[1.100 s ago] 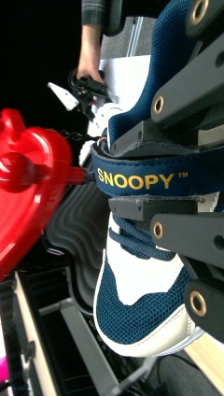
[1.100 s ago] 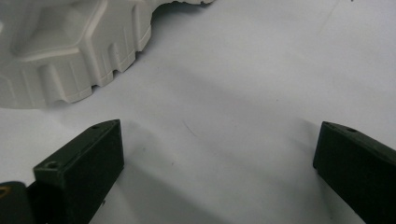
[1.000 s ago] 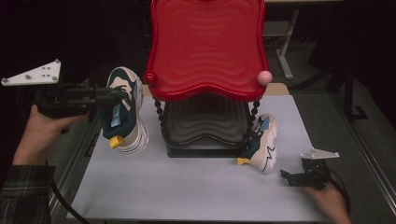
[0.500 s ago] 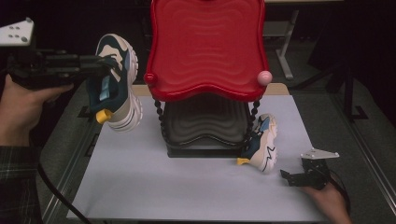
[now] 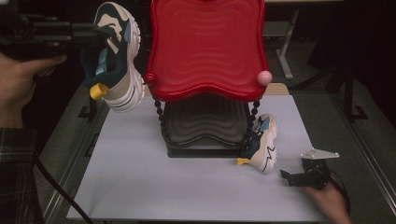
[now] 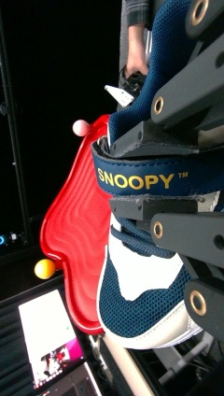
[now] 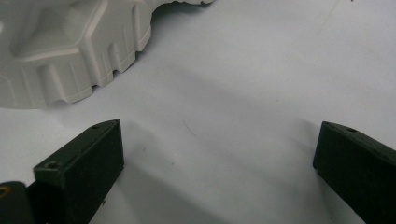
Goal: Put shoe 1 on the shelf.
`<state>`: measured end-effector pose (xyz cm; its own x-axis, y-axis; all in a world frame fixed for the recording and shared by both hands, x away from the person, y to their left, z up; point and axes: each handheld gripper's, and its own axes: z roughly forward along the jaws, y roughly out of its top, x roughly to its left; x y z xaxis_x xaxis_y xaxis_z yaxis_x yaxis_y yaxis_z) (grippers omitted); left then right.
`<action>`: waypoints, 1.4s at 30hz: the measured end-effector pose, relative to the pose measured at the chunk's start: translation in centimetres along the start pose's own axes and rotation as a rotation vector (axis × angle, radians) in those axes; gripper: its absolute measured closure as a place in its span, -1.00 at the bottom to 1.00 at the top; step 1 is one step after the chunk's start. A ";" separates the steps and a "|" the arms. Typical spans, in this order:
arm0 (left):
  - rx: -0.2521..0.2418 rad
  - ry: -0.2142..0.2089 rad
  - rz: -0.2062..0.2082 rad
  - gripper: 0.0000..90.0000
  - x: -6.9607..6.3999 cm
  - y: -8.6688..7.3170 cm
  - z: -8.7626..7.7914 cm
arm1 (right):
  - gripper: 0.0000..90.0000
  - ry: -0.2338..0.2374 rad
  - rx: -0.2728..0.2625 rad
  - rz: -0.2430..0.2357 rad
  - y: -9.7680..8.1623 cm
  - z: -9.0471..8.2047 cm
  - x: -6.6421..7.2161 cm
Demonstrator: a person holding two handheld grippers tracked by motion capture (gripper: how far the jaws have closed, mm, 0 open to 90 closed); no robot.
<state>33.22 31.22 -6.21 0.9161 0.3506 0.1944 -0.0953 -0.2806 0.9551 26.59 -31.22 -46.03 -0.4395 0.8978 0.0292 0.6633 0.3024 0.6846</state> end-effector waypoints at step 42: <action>0.090 -0.102 0.075 0.62 3.5 5.1 15.9 | -0.97 -0.001 -0.003 -0.005 0.0 0.0 0.0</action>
<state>42.09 16.82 -4.23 0.9430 0.2339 0.2365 -0.1343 -0.3829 0.9140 26.58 -31.22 -46.05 -0.4422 0.8966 0.0245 0.6591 0.3063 0.6869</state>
